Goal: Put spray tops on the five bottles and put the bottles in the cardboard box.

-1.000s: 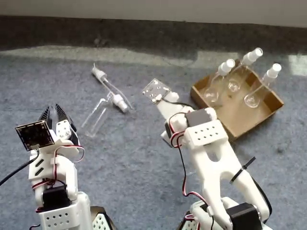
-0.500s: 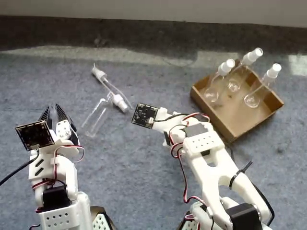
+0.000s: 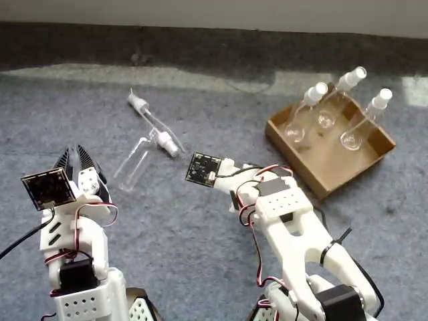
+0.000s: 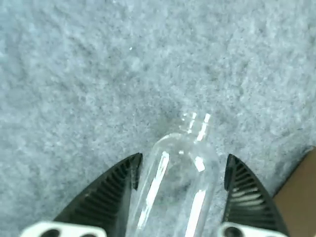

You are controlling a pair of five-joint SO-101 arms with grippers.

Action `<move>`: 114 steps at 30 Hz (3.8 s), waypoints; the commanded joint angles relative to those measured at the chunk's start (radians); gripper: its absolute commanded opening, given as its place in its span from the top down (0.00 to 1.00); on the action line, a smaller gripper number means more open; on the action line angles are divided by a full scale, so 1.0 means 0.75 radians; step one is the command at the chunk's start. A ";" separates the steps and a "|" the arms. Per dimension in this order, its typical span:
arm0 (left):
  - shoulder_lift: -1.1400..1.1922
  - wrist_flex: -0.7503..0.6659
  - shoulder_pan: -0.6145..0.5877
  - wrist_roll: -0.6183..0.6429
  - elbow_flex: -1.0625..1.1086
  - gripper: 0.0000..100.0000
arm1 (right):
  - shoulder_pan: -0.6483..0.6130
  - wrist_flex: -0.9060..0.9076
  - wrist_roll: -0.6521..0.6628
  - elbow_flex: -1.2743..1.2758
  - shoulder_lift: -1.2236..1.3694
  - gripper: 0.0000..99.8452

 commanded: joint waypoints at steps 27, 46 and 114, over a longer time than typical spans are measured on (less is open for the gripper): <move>-0.013 -0.014 0.028 0.008 -0.021 0.99 | 0.017 0.783 -0.409 -0.780 0.011 0.77; -0.013 -0.014 0.118 0.006 0.011 0.99 | 0.116 0.680 -0.407 -0.738 0.572 0.77; -0.013 -0.014 0.122 0.006 0.011 0.99 | 0.054 0.613 -0.912 -0.570 -0.330 0.88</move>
